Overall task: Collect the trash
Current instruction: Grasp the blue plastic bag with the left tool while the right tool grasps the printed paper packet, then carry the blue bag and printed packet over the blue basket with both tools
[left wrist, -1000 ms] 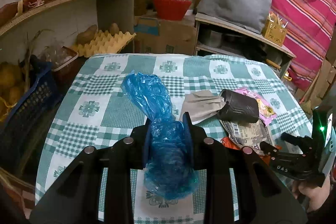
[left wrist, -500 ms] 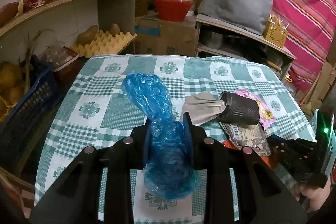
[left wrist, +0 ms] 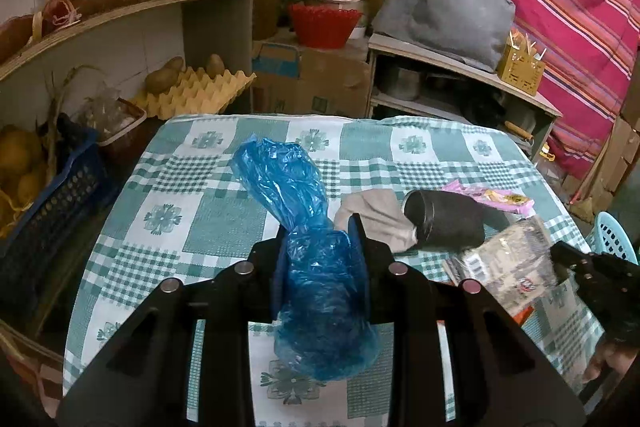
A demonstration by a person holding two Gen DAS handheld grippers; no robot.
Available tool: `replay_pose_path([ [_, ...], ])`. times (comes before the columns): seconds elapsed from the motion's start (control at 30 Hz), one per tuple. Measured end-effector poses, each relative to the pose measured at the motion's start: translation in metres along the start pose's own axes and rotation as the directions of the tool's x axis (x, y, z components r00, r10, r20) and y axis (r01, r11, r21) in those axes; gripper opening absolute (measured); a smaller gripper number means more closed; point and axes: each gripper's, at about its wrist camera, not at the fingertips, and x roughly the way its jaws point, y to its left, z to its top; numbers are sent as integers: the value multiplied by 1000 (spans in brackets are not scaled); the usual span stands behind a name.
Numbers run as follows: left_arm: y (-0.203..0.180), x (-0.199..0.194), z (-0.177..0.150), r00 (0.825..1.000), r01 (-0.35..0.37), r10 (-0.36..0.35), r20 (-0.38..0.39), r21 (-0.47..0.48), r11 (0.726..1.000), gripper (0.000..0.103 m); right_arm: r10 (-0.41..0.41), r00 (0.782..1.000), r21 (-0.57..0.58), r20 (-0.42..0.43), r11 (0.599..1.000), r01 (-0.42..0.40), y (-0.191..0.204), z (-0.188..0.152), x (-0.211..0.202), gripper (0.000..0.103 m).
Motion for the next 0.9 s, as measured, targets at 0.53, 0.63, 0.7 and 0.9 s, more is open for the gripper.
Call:
replay_pose_path([
  [0.53, -48, -11, 12, 997, 64, -65, 40, 17, 998, 27, -41, 990, 69, 133, 997, 32, -57, 8, -48, 2],
  [0.63, -61, -8, 13, 997, 69, -70, 37, 32, 997, 27, -40, 988, 91, 148, 996, 27, -67, 8, -54, 1],
  [0.7, -69, -8, 14, 996, 78, -79, 36, 36, 996, 27, -41, 987, 107, 153, 994, 25, -75, 8, -58, 1],
  [0.9, -93, -7, 15, 993, 107, -109, 38, 54, 993, 27, -42, 986, 154, 162, 988, 17, -99, 3, -68, 1],
])
